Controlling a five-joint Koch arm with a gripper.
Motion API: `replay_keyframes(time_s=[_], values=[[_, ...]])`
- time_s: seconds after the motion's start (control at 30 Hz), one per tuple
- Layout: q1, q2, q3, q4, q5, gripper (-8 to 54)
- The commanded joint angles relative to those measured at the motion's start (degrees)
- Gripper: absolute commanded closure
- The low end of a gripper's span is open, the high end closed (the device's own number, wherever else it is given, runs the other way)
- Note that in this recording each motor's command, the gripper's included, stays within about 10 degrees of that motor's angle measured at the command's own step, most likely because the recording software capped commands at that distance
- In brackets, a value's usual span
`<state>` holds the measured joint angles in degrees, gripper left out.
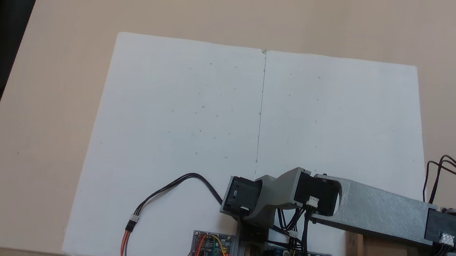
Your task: Grasp a green dice and put it in the bin.
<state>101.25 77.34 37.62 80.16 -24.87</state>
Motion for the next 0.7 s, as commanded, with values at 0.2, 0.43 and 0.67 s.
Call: replay_keyframes(time_s=[0.2, 0.43, 0.67], values=[[0.09, 1.76, -0.88, 0.18, -1.05, 14.1], [-3.96, 5.19, -0.88, -2.02, 9.32, 8.3], [-17.23, 12.48, -0.88, -8.26, 21.88, 8.2]])
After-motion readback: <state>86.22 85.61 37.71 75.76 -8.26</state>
